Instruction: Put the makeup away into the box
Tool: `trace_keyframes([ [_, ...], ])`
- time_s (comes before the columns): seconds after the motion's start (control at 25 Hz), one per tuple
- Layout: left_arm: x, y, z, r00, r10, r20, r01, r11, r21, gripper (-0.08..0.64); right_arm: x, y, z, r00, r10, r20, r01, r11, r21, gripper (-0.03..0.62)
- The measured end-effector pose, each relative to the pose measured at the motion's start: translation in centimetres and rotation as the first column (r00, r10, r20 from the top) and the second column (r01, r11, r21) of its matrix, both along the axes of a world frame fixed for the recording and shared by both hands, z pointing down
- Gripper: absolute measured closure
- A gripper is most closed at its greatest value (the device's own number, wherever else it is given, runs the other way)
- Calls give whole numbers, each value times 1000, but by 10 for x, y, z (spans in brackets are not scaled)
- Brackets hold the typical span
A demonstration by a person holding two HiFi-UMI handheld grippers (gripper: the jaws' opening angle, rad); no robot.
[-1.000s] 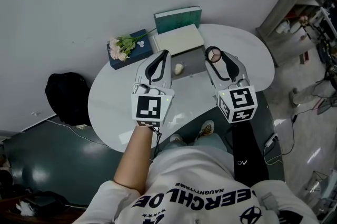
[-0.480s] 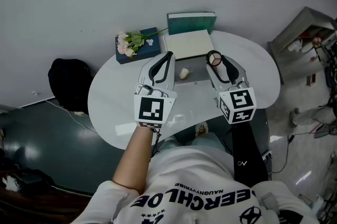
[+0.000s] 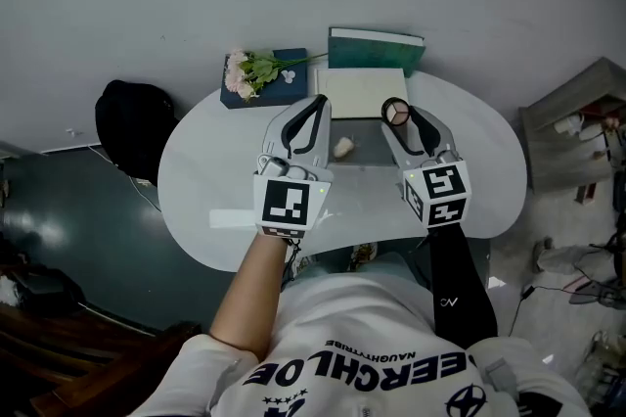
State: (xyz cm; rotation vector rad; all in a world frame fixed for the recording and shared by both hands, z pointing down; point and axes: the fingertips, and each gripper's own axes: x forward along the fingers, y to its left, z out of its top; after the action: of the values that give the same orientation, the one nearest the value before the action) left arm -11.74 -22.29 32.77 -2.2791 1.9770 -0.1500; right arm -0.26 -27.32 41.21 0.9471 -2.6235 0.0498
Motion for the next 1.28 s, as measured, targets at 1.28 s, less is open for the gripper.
trace_keyframes([
  [1.28, -27, -16, 22, 994, -107, 9, 108, 992, -61, 560, -13, -8, 207, 951, -128, -283, -1, 909, -417, 353],
])
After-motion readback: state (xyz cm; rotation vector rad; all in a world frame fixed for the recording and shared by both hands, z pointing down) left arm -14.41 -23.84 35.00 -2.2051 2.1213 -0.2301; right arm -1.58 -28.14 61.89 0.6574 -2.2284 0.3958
